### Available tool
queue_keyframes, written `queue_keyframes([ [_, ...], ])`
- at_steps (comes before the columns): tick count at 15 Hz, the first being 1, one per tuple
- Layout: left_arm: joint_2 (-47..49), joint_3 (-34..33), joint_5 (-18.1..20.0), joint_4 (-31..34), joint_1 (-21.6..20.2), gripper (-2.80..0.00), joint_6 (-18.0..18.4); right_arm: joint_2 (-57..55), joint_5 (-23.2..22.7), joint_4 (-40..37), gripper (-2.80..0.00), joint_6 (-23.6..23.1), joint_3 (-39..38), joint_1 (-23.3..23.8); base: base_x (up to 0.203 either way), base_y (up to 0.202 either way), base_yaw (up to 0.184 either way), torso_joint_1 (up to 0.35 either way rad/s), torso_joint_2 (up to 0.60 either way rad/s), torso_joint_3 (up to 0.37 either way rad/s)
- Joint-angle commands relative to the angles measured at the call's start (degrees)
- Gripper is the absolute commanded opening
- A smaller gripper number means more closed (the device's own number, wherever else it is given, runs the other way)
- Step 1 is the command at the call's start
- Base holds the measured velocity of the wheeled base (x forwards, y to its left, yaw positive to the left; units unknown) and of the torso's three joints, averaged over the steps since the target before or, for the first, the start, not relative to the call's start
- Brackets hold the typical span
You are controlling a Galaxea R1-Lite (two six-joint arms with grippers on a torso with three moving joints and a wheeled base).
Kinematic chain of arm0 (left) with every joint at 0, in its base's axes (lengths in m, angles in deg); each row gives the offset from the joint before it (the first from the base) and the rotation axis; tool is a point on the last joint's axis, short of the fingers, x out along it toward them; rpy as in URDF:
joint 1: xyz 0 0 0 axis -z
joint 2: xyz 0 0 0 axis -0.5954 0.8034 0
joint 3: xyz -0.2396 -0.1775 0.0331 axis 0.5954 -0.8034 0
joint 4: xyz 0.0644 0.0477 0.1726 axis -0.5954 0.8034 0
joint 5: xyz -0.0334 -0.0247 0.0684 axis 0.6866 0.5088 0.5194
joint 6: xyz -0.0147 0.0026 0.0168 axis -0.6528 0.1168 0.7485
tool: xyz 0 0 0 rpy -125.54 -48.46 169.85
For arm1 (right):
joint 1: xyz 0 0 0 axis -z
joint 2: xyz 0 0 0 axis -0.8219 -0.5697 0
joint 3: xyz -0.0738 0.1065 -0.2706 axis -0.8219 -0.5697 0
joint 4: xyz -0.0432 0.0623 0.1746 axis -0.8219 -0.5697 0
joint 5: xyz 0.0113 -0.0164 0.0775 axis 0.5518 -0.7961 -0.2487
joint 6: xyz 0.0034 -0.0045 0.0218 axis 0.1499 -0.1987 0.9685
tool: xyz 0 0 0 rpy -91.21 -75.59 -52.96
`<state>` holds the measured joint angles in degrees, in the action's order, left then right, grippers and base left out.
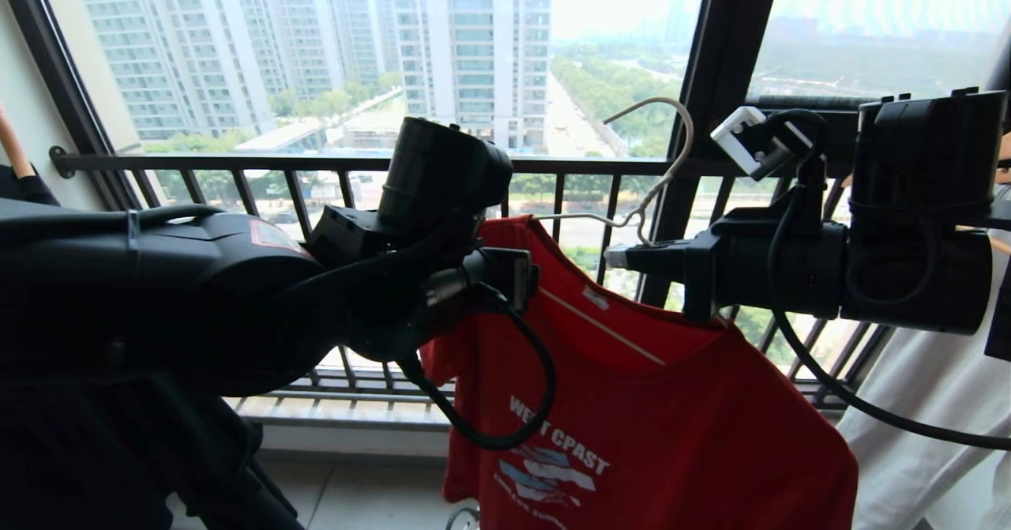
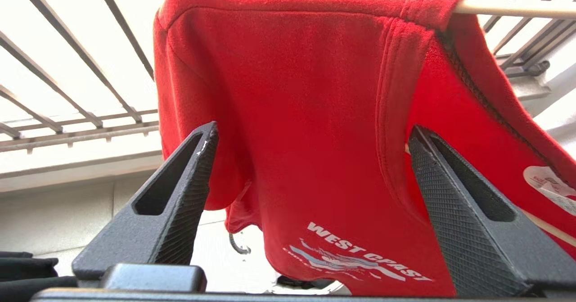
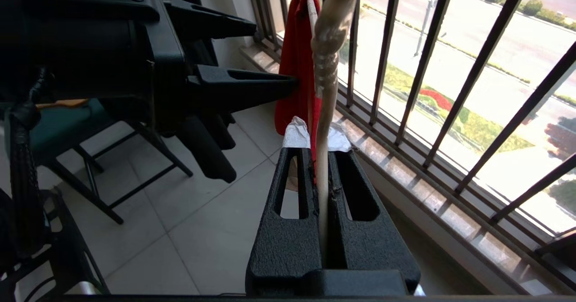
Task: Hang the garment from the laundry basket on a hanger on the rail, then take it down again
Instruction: Take the clothes off the clothes rack
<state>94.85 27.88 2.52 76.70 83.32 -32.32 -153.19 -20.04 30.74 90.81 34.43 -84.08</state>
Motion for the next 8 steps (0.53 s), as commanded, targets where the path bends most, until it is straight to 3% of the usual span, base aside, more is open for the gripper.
queue_keyframes([
  [1,0.33,0.61,-0.4,-0.04,-0.02,0.0,-0.38,0.72,-0.13,-0.07,-2.8,0.0,-0.21,-0.9,0.0,0.0,0.0,0.0,0.0,0.0],
  [8,1.03,1.17,-1.48,-0.12,-0.19,0.0,-0.48,2.03,-0.13,-0.16,-2.8,-0.08,-0.96,-2.66,0.0,0.0,0.0,0.0,0.0,0.0],
])
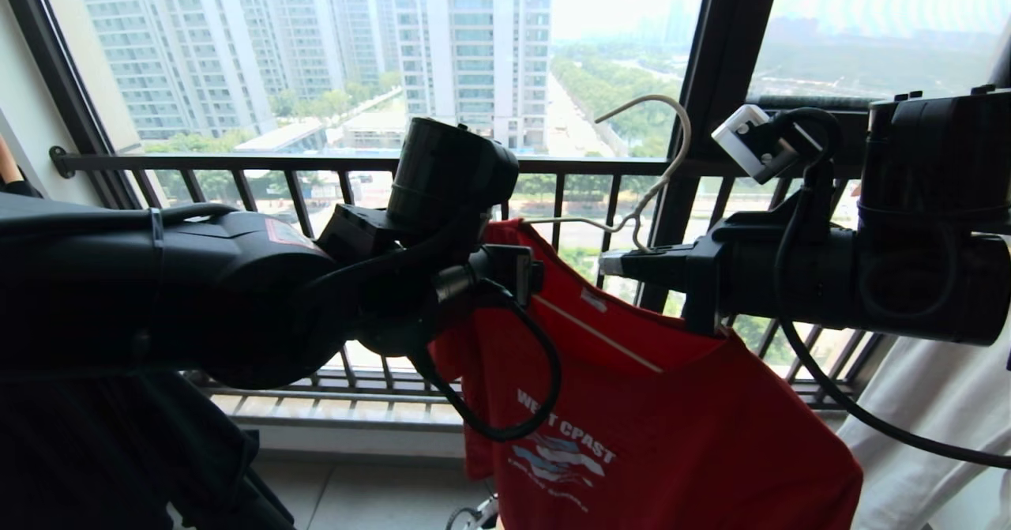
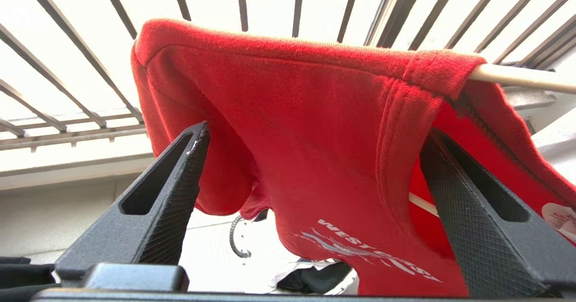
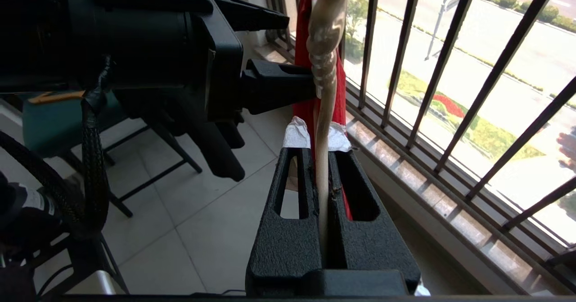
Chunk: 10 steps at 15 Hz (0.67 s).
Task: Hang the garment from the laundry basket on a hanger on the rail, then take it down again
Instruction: Take the clothes off the clothes rack
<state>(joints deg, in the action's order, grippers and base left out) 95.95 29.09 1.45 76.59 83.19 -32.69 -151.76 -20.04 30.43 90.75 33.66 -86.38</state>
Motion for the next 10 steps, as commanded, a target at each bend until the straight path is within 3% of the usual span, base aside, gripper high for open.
queue_keyframes([
  [1,-0.06,0.03,-0.96,-0.01,-0.08,0.0,0.0,0.74,-0.13,0.15,-2.8,-0.02,-0.19,-0.48,0.0,0.0,0.0,0.0,0.0,0.0],
  [8,0.11,0.2,-8.37,-0.01,-0.42,0.0,2.0,0.77,-0.04,0.24,-2.8,-0.02,-0.11,-0.45,0.0,0.0,0.0,0.0,0.0,0.0],
  [10,0.03,0.2,-8.64,-0.01,-0.42,0.0,2.09,0.77,0.05,0.24,-2.8,-0.02,-0.02,-0.44,0.0,0.0,0.0,0.0,0.0,0.0],
])
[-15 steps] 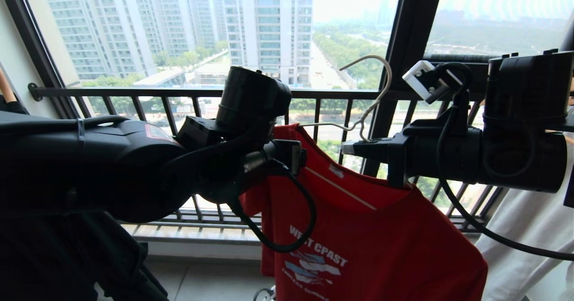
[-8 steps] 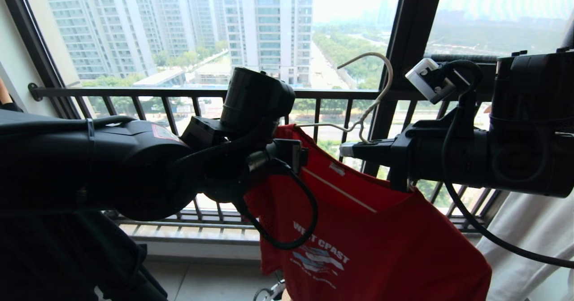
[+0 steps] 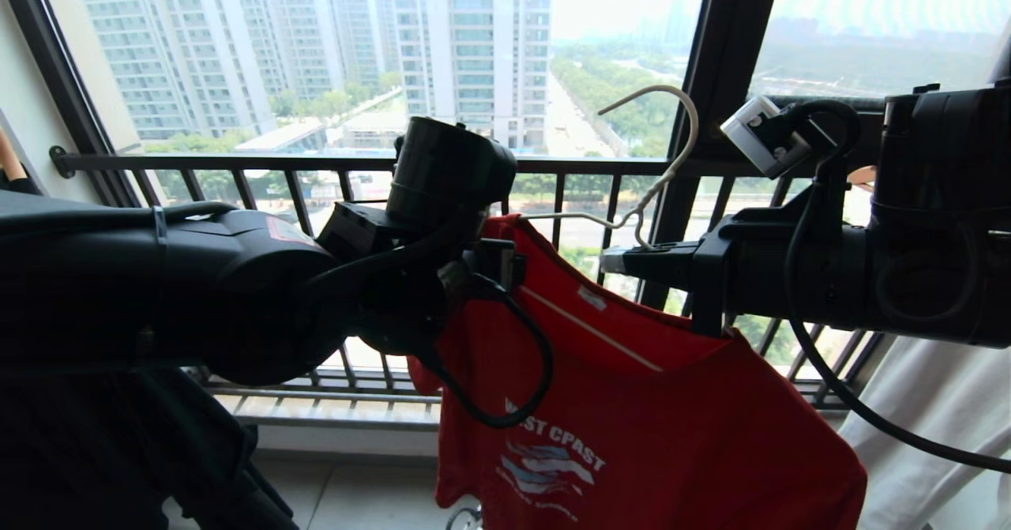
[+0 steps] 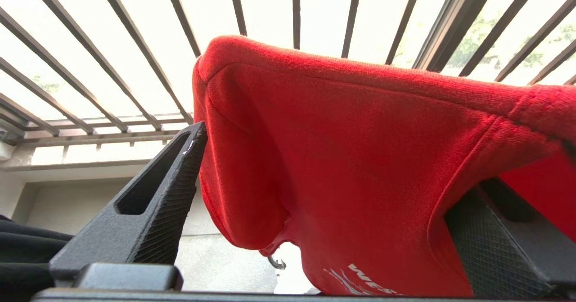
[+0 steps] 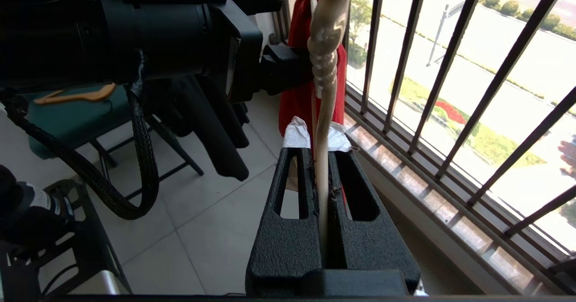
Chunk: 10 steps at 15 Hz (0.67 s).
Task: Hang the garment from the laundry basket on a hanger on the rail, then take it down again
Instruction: Take the clothes off the clothes rack
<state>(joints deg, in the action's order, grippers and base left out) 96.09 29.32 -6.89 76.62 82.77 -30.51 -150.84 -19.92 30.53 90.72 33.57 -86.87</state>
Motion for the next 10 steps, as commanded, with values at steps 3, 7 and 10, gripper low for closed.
queue_keyframes([
  [3,-0.22,0.06,-0.64,-0.04,0.0,-2.8,-0.18,-0.25,1.01,0.21,-2.8,0.0,0.1,0.04,0.0,0.0,0.0,0.0,0.0,0.0],
  [7,-1.5,0.05,-0.6,-0.13,0.14,-2.8,-0.31,-0.86,1.86,0.32,-2.8,-0.09,0.25,0.04,0.0,0.0,0.0,0.0,0.0,0.0],
  [10,-2.28,0.02,-0.56,-1.26,0.09,-2.8,-0.4,-1.02,1.87,0.32,-2.8,-0.09,0.34,0.04,0.0,0.0,0.0,0.0,0.0,0.0],
])
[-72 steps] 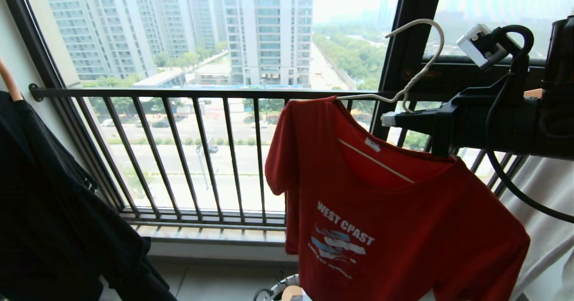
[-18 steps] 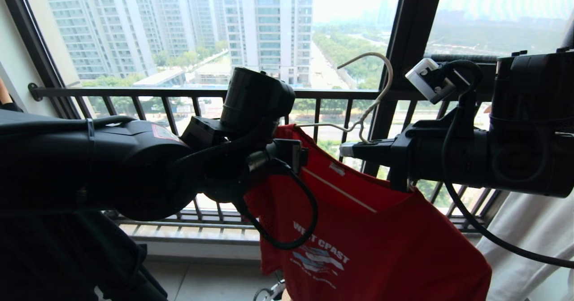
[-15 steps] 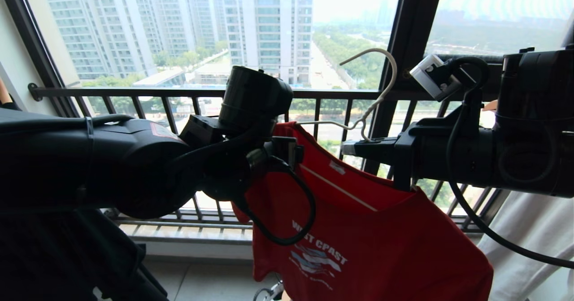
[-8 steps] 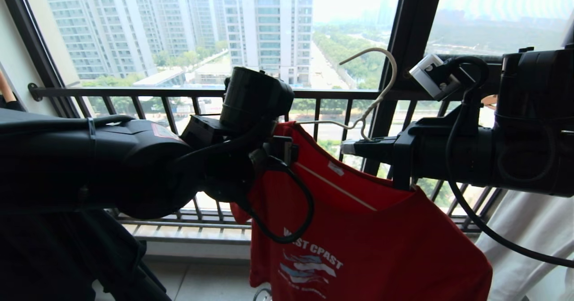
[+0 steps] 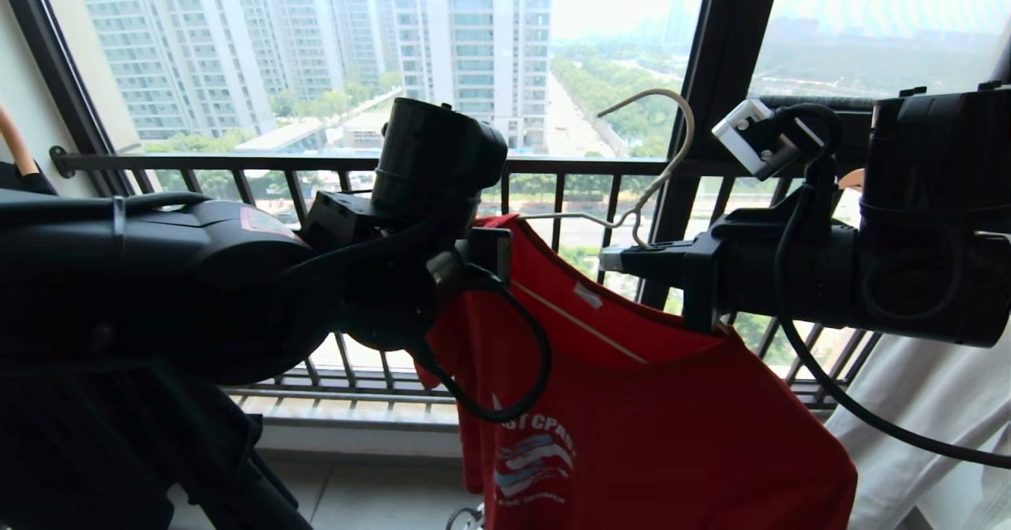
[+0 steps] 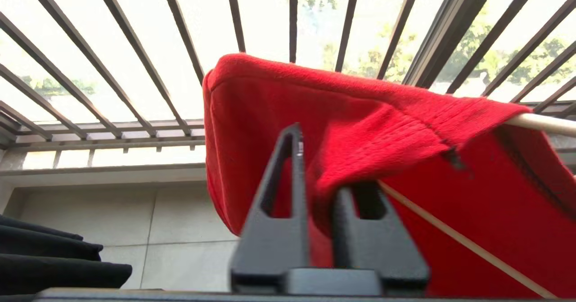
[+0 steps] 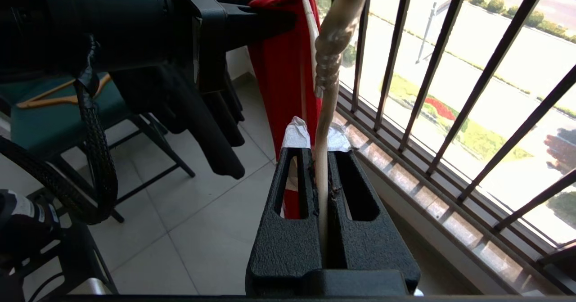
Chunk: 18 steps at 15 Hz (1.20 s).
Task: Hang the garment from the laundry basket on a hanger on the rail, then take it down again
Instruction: Take the clothes off the clothes rack
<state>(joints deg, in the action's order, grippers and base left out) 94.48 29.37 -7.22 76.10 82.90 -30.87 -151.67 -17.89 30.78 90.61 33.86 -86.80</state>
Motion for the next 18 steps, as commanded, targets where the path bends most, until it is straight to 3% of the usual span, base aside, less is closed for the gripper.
queue_keyframes([
  [1,-0.4,-0.21,-0.23,-2.52,-0.04,-2.8,0.18,-0.19,-0.03,0.06,-2.8,0.02,0.05,-0.02,0.0,0.0,0.0,0.0,0.0,0.0],
  [3,-0.44,-0.34,-0.29,-3.88,-0.55,-2.8,0.45,-0.37,0.63,0.06,-2.8,0.02,0.05,0.07,0.0,0.0,0.0,0.0,0.0,0.0],
  [8,0.87,1.66,1.51,-4.0,-8.89,-2.8,1.5,-1.62,0.98,0.06,-2.8,-0.24,0.23,1.4,0.0,0.0,0.0,0.0,0.0,0.0],
  [12,1.84,1.29,9.5,-4.41,-11.37,-2.8,1.06,-2.08,0.89,0.15,-2.8,-0.24,0.4,1.47,0.0,0.0,0.0,0.0,0.0,0.0],
  [16,2.42,-2.34,21.81,-16.42,-15.05,-2.8,-0.85,-2.3,0.89,0.08,-2.8,-0.24,0.4,1.47,0.0,0.0,0.0,0.0,0.0,0.0],
  [18,2.78,-2.81,27.18,-17.08,-17.58,-2.8,-2.15,-2.3,0.89,0.15,-2.8,-0.24,0.4,1.47,0.0,0.0,0.0,0.0,0.0,0.0],
])
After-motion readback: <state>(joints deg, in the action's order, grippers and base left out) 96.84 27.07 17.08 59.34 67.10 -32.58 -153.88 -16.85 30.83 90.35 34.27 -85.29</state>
